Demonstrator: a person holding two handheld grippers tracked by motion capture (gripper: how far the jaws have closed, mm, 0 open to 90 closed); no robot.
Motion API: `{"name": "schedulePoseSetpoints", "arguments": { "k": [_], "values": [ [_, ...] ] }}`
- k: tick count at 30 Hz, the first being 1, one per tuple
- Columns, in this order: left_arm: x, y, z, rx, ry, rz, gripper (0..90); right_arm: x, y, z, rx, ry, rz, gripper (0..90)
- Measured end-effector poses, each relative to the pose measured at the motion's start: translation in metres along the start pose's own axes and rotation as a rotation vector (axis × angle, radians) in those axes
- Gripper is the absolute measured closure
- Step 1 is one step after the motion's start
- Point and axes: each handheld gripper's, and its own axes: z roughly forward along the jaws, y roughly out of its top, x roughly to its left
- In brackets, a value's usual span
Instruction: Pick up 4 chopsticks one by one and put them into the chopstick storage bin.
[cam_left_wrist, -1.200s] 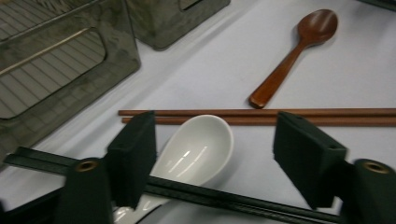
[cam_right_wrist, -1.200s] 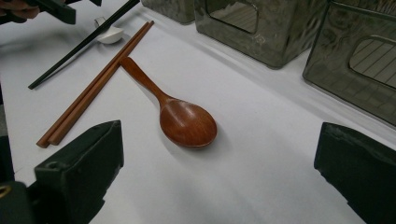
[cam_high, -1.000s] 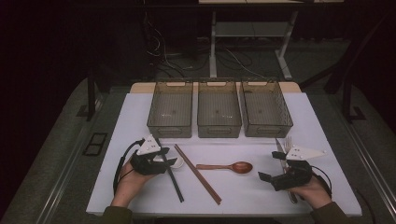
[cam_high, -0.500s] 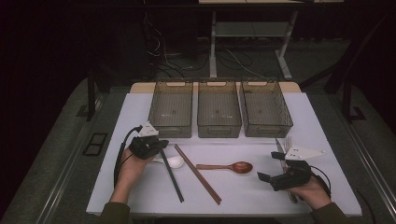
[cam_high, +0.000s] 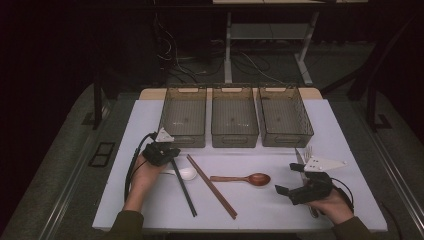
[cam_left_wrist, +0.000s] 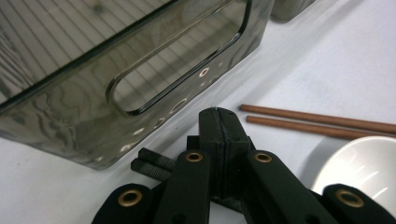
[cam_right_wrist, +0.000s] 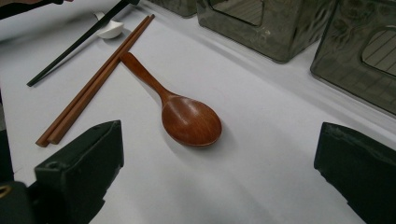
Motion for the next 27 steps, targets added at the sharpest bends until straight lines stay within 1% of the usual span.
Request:
{"name": "schedulePoseSetpoints", "arguments": {
  "k": [1,4,10,13,19,24,27],
  "values": [
    [0.0002,-0.0002,0.0001,0.007,0.006,0.004,88.8,0.0000,0.0000,0.0000,0.000,0.000,0.000,1.3],
    [0.0016,-0.0008,-0.0007,0.005,0.016,-0.002,88.8,0.0016,0.0000,0.0019,0.007,0.002,-0.010,1.3],
    [0.0017,-0.0016,0.0003,0.010,0.016,-0.004,88.8,0.0014,0.0004,0.0034,0.011,0.006,-0.011,1.3],
    [0.0021,-0.0021,0.0004,0.023,0.023,0.002,88.8,0.0012,0.0004,0.0035,0.012,0.005,-0.013,1.3],
    [0.0026,-0.0033,-0.0009,0.033,0.027,0.003,88.8,0.0015,0.0004,0.0032,0.012,0.004,-0.011,1.3],
    [0.0029,-0.0048,-0.0014,0.030,0.029,0.002,88.8,0.0011,0.0006,0.0031,0.012,0.003,-0.011,1.3],
    [0.0032,-0.0060,-0.0023,0.037,0.029,0.000,88.8,0.0010,0.0006,0.0030,0.011,0.003,-0.012,1.3]
  ]
}}
